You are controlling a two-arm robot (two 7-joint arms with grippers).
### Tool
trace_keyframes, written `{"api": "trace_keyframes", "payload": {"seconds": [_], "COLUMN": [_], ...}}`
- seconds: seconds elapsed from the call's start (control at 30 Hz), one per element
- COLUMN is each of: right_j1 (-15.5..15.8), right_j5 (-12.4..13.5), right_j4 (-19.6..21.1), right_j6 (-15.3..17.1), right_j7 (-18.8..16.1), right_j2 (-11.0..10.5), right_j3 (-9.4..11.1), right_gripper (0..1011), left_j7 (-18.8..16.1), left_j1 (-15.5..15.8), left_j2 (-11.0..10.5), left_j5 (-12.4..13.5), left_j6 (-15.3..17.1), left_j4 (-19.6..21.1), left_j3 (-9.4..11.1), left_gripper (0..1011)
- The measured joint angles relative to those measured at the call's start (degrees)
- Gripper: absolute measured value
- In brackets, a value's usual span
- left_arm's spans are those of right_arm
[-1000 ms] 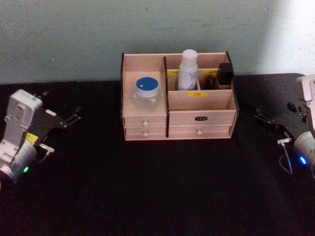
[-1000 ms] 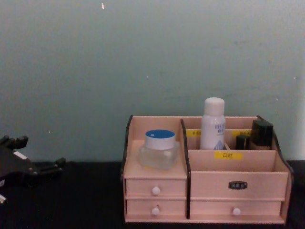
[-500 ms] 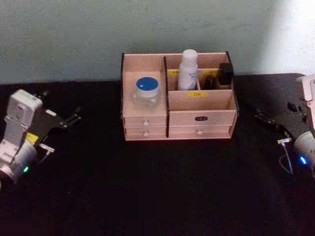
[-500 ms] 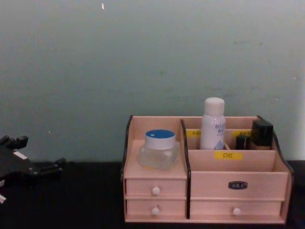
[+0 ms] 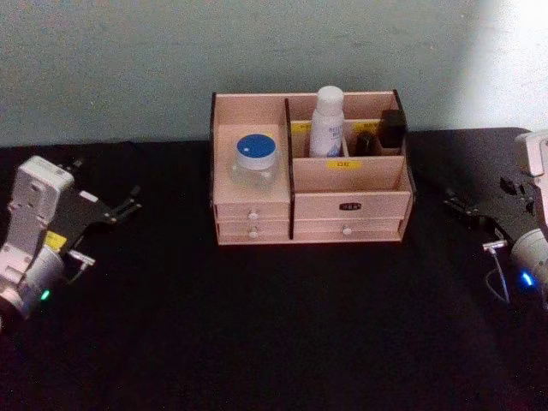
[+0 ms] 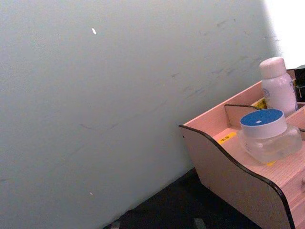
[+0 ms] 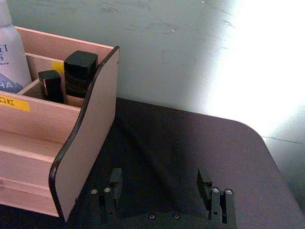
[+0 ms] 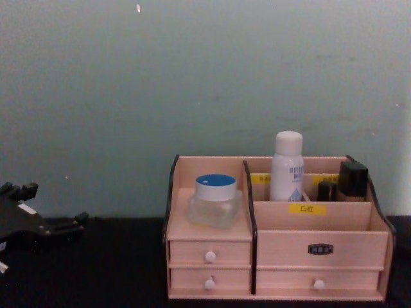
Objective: Pick up the facial cleanser and watermelon frost from the table and place them into the tiered storage box.
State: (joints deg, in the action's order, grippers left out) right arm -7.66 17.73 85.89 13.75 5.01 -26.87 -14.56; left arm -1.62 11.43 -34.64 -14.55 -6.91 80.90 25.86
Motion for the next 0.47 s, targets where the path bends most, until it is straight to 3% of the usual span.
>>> {"api": "trace_keyframes", "payload": {"seconds": [0.47], "right_j1": [0.0], "right_j5": [0.0], "right_j4": [0.0], "right_j6": [0.0], "right_j7": [0.0], "right_j2": [0.0], "right_j3": [0.0], "right_gripper": [1002], "left_j7": [0.0], "left_j1": [0.0], "left_j2": [0.0], "left_j5": [0.0], "left_j6": [0.0], "left_j4": [0.0], "left_j3": [0.0], "left_gripper": [1001]}}
